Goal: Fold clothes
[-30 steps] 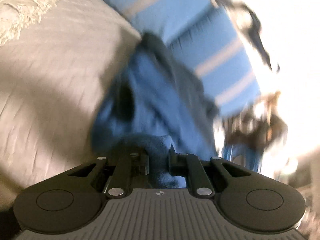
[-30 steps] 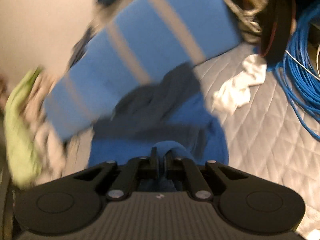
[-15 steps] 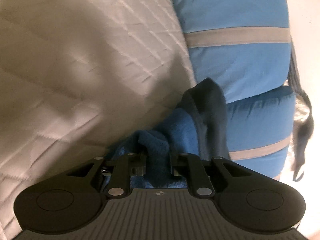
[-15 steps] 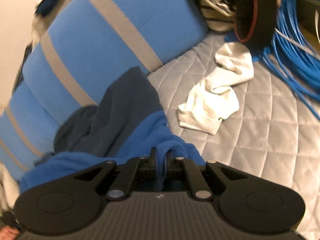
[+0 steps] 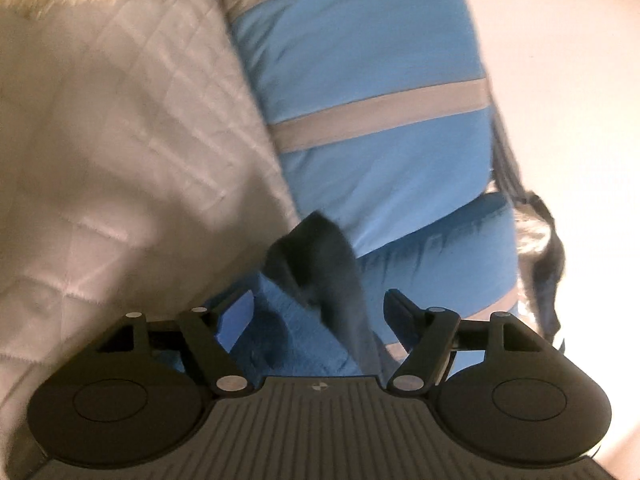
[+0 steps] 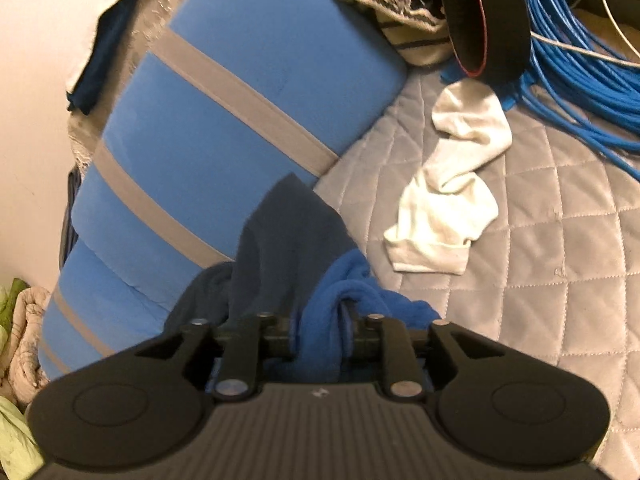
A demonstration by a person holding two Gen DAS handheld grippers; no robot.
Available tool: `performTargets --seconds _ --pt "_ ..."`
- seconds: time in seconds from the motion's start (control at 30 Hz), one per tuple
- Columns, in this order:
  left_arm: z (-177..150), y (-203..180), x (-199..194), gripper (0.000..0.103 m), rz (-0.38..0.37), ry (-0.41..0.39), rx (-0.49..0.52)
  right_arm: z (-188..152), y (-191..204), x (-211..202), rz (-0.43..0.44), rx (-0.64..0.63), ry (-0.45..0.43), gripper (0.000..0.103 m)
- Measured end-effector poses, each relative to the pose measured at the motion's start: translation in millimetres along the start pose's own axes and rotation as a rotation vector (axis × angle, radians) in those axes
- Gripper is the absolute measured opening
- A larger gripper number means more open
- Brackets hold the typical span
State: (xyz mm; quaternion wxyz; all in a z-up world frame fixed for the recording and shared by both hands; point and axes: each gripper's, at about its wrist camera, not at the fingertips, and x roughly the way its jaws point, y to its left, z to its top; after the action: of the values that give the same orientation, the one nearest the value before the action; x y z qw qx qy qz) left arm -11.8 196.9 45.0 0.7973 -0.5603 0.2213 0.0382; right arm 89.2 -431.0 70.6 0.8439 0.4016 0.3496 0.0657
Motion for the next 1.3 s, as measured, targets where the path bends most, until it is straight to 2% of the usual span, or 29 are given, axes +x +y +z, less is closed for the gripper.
performTargets --seconds 0.03,0.13,0.17,0.2,0.27,0.37,0.5,0.67,0.77,0.87,1.03,1.3 --pt "0.1 -0.9 -1.3 0.072 0.006 -0.005 0.006 -0.3 1.7 -1.2 -0.003 -0.008 -0.008 0.046" --pt "-1.3 0.2 -4.4 0.072 0.029 -0.009 0.0 -0.9 7.6 -6.5 -0.016 -0.04 -0.048 0.077" --pt "-1.7 0.3 -3.8 0.072 0.042 -0.009 0.003 -1.0 11.1 -10.0 -0.026 -0.064 -0.078 0.091" --pt "-2.6 0.3 -3.8 0.072 0.053 -0.01 0.009 -1.2 15.0 -13.8 -0.034 -0.092 -0.11 0.097" --pt "-3.6 -1.0 -3.5 0.072 0.076 -0.016 0.028 -1.9 22.9 -20.9 -0.051 -0.149 -0.171 0.103" --pt "-6.3 -4.9 -7.1 0.074 0.09 -0.041 0.062 -6.6 34.8 -25.4 -0.089 -0.242 -0.229 0.103" --pt "-11.8 -15.6 -14.2 0.075 0.128 -0.106 0.145 -18.7 51.5 -21.3 -0.157 -0.383 -0.237 0.103" --pt "-23.2 -36.6 -17.7 0.076 0.209 -0.181 0.342 -39.6 76.8 -15.6 -0.267 -0.623 -0.275 0.103" --pt "-30.6 -47.0 -17.5 0.076 0.244 -0.21 0.454 -53.1 88.0 -14.1 -0.303 -0.756 -0.301 0.103" --pt "-36.2 -53.1 -15.8 0.076 0.27 -0.227 0.523 -64.4 95.4 -13.1 -0.313 -0.841 -0.309 0.103" --pt "-40.9 -55.8 -13.0 0.076 0.291 -0.219 0.556 -72.8 98.6 -9.3 -0.314 -0.878 -0.283 0.103" --pt "-43.5 -53.9 -8.8 0.076 0.304 -0.184 0.571 -71.5 90.7 -0.9 -0.365 -0.858 -0.236 0.103"
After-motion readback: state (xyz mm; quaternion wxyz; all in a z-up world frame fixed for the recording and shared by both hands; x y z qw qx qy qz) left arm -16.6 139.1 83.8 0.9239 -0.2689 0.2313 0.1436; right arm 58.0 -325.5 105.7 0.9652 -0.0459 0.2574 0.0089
